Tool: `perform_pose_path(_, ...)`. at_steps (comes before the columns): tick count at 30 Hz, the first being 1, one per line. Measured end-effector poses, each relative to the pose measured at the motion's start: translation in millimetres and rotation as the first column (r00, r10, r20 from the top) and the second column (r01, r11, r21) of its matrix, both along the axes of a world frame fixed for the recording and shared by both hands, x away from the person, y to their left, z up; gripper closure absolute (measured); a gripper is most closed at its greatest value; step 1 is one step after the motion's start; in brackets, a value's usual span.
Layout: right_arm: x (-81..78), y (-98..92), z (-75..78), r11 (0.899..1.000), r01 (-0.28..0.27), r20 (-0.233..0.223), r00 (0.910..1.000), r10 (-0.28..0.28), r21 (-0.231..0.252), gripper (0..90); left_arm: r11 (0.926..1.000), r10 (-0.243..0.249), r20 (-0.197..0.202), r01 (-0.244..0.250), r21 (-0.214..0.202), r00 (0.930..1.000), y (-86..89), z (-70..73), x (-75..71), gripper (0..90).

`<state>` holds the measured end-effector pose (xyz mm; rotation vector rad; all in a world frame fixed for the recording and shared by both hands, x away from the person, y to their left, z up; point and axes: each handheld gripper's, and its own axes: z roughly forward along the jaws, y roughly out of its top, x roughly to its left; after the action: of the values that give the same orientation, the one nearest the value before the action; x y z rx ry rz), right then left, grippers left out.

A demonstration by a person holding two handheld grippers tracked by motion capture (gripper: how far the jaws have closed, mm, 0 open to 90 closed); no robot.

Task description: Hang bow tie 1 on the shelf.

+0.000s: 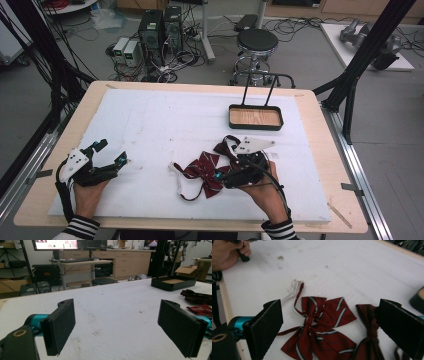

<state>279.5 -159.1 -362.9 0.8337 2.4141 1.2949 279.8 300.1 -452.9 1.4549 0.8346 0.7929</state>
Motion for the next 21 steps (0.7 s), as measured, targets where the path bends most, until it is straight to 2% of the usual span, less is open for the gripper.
perform_pose_path(2, 1.7, 7.7, -3.0, 1.0, -0.016, -0.027, 0.9995, 0.015, -0.027, 6.0, 1.0, 0.001, 0.001, -0.001, 0.0, 1.0, 0.0, 0.0, -0.1, 15.0)
perform_pose_path(5, 2.5, 17.5, -6.2, 0.996, -0.051, -0.058, 0.9972, 0.047, -0.072, 14.7, 1.0, 0.001, 0.0, -0.001, -0.003, 1.0, 0.0, -0.1, 0.0, 15.0)
perform_pose_path(6, 3.0, 20.1, -7.5, 0.995, -0.061, -0.061, 0.9965, 0.057, -0.079, 14.9, 1.0, 0.001, 0.001, -0.001, -0.003, 1.0, 0.0, -0.1, 0.0, 15.0)
perform_pose_path(9, 5.4, 29.6, -11.5, 0.991, -0.069, -0.092, 0.9941, 0.058, -0.117, 15.2, 1.0, 0.001, 0.001, -0.001, -0.003, 1.0, 0.1, -0.1, 0.0, 15.0)
perform_pose_path(14, 8.2, 40.0, -15.3, 0.986, -0.085, -0.124, 0.99, 0.067, -0.143, 17.4, 1.0, 0.001, 0.002, -0.001, -0.002, 1.0, 0.0, -0.1, -0.1, 15.0)
perform_pose_path(18, 11.5, 48.5, -19.1, 0.979, -0.078, -0.153, 0.987, 0.05, -0.186, 18.4, 1.0, -0.001, 0.002, 0.001, -0.003, 1.0, 0.1, -0.1, -0.2, 15.0)
perform_pose_path(21, 12.5, 52.8, -21.3, 0.978, -0.075, -0.173, 0.9841, 0.041, -0.197, 20.5, 1.0, -0.001, 0.003, 0.001, -0.003, 1.0, 0.2, -0.2, -0.3, 15.0)
